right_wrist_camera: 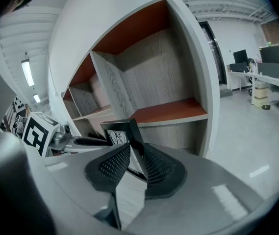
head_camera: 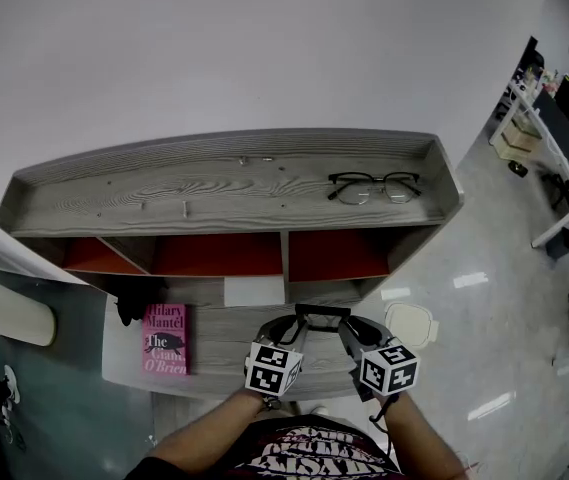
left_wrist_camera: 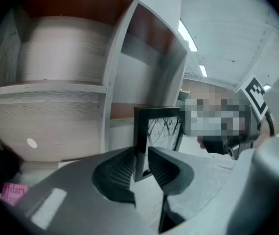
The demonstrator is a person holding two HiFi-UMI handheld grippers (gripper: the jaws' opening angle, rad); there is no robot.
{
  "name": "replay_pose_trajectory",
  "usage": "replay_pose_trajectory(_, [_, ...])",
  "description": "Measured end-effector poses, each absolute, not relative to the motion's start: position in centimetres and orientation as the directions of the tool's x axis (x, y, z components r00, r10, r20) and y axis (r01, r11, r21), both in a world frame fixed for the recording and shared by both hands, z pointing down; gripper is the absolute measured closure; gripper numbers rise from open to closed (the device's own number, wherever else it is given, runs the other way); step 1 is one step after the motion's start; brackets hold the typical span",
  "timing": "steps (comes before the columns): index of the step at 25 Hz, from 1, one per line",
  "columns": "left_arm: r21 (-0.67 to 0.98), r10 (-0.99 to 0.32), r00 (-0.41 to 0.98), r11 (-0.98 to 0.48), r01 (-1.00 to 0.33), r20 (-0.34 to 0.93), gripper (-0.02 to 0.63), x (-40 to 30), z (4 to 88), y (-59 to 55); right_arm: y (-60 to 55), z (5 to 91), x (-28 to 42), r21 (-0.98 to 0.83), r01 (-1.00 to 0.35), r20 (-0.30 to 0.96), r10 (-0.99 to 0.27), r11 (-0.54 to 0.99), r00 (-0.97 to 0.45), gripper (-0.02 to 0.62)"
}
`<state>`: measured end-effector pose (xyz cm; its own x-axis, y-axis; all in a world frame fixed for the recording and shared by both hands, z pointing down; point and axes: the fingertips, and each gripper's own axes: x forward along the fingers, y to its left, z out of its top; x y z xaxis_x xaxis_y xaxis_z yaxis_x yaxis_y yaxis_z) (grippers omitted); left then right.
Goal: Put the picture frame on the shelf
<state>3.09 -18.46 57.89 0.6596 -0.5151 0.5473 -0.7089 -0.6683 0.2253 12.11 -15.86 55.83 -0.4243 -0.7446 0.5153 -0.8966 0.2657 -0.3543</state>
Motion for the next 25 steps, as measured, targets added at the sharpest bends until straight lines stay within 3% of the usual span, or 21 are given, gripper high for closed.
replay_pose_trajectory(19, [0.199,-0.517,0.719,-0.73,-0.654,0.465,0.518,5.3,53.3,-22.4,-18.8,52.0,14.2,-0.329,-0.919,0.477,-0.801,0.218,-0.361,0.486])
replay_pose_trajectory(25, [0.221,-0.564,0.703,-0.689,-0.69,0.433,0.518,6.0,51.4,-22.8,-19.5,50.1,15.1,-0.318,-0.91,0.447,-0.805,0.266,-0.391,0.486])
